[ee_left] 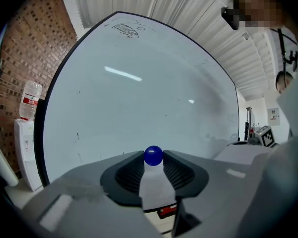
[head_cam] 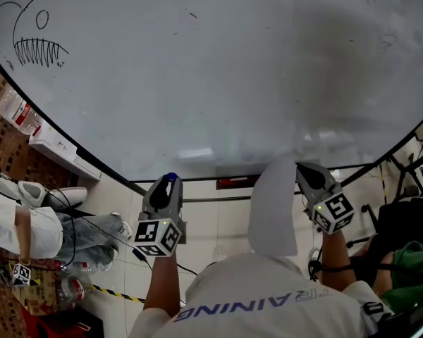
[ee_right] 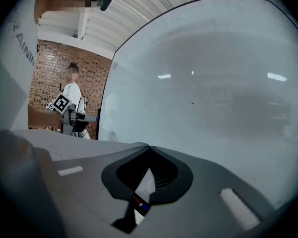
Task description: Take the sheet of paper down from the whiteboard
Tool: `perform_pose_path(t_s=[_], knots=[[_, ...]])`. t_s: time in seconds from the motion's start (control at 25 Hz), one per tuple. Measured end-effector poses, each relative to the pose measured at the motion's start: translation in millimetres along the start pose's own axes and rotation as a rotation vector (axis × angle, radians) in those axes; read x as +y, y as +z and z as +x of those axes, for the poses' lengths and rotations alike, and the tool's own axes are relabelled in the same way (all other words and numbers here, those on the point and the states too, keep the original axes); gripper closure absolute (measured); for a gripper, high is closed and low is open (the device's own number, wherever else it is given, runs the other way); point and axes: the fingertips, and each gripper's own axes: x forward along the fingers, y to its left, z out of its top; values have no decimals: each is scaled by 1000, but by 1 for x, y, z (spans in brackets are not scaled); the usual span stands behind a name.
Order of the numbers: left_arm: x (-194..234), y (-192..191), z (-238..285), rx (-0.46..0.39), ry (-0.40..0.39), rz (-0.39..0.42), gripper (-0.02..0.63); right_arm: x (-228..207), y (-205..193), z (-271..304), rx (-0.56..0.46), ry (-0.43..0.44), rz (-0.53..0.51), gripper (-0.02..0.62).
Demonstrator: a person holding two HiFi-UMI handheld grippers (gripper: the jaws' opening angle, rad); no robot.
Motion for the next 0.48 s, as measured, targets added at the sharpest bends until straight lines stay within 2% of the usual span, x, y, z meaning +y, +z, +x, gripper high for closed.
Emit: perform_pose_path(t_s=[0.48], knots=[[-5,2,1,-4,-7,4,477,-1,5,-1,-10,2,-9,588]])
